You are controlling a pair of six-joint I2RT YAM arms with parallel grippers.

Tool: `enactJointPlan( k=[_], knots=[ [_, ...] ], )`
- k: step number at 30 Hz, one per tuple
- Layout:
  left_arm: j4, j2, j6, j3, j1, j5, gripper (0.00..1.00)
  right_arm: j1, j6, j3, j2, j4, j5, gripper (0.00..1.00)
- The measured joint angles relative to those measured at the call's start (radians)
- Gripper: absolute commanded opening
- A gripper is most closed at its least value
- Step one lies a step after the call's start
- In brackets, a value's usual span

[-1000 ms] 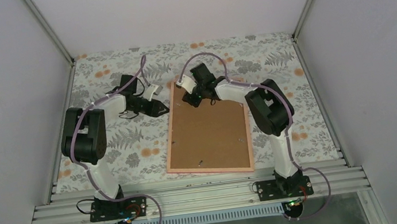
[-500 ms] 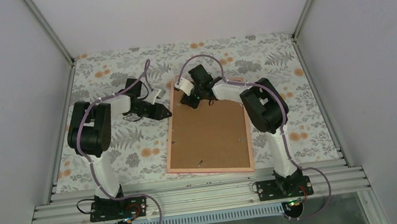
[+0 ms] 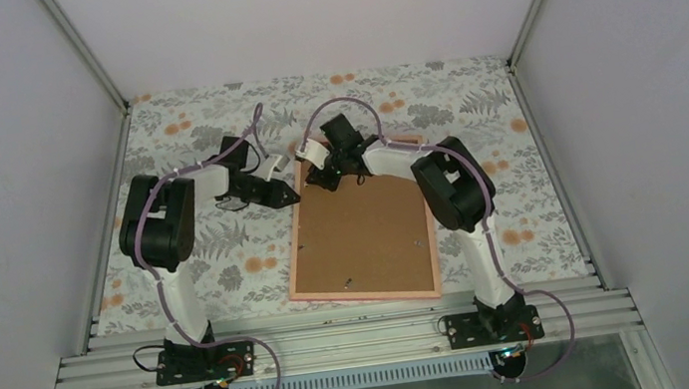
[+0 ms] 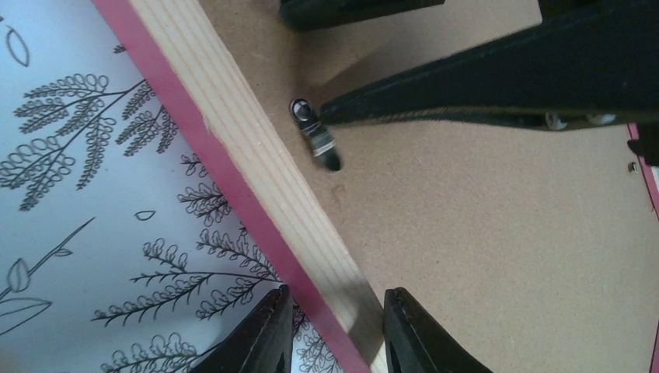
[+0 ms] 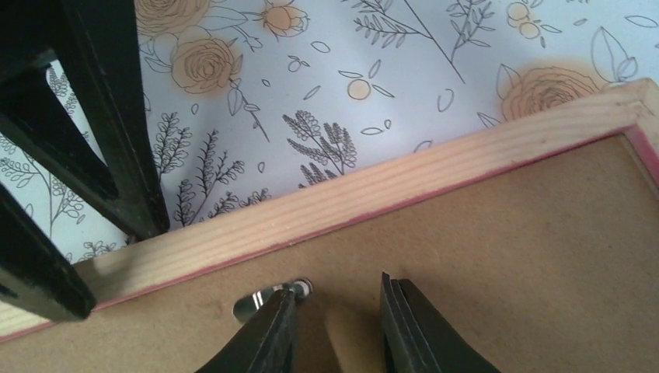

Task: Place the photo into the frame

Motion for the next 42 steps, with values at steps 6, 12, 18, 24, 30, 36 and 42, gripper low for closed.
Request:
enactJointPlan(
  k=[6,12,18,24,30,36,42],
  knots=[
    [0.002,0.000,0.000,0.000,-0.008,0.000,0.29,0.021,0.001,0.008,0.010,0.008,0.000,0.27],
    [0.003,0.000,-0.002,-0.002,-0.009,0.003,0.27,0.026,0.011,0.020,0.017,0.004,0.005,0.24],
    [0.011,-0.001,-0.008,-0.007,-0.007,0.010,0.24,0.029,0.069,0.020,0.018,0.018,0.034,0.20],
    [0.035,-0.008,-0.014,-0.020,-0.005,0.008,0.24,0.043,0.124,0.014,0.019,0.036,0.078,0.19],
    [0.043,-0.008,-0.017,-0.021,-0.005,0.007,0.24,0.047,0.177,-0.024,0.003,0.085,0.108,0.26],
    [0.046,-0.012,-0.017,-0.023,-0.005,0.004,0.29,0.045,0.236,-0.041,-0.014,0.096,0.085,0.41],
    [0.040,-0.079,0.019,-0.019,0.003,-0.051,0.48,0.014,0.254,-0.031,-0.078,-0.018,0.014,0.61]
  ],
)
